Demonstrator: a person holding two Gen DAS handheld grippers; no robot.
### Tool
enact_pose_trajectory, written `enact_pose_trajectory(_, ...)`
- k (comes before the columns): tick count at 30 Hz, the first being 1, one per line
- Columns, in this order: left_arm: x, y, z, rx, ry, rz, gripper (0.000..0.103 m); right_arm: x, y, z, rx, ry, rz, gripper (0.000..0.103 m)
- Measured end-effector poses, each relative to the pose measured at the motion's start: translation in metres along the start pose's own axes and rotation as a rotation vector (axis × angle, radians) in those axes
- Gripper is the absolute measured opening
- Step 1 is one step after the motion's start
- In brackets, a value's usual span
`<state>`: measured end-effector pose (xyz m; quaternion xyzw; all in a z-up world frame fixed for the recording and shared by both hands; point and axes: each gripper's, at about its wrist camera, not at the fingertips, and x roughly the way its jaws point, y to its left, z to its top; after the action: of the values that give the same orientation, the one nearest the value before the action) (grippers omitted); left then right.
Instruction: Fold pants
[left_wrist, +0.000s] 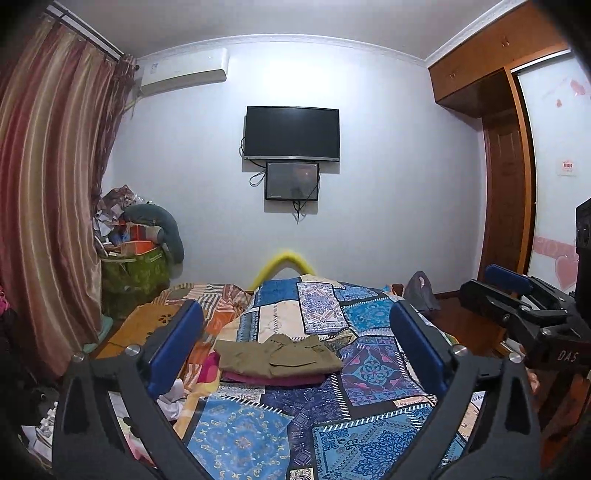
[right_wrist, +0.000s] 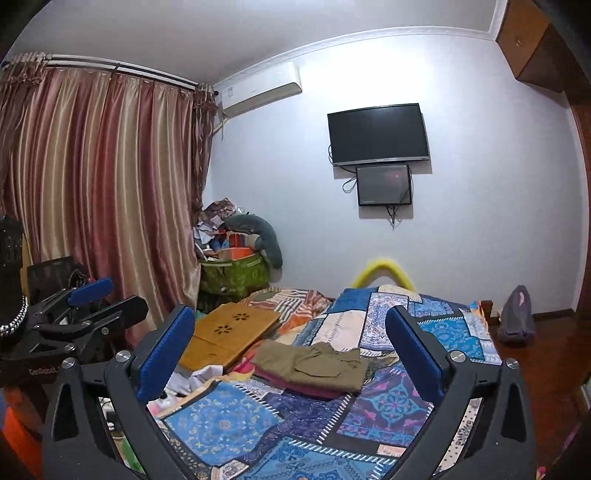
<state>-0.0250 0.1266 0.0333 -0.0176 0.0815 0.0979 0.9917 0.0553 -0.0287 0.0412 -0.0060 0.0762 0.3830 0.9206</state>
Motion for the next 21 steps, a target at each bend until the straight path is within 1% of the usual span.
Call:
enact_pose_trajectory(4, 0.0019, 0.0001, -0.0004, 0.001, 0.002, 0.0, 0.102, -0.0044, 0.0015, -0.0047, 0.003, -0.001, 0.004, 0.103)
enact_pose_trajectory(21, 0.0062, -0.0004, -0.0064, 0.008, 0.013, -0.004, 0.103, -0.009, -0.0014, -0.0032, 0.008, 0.005, -0.008, 0.103)
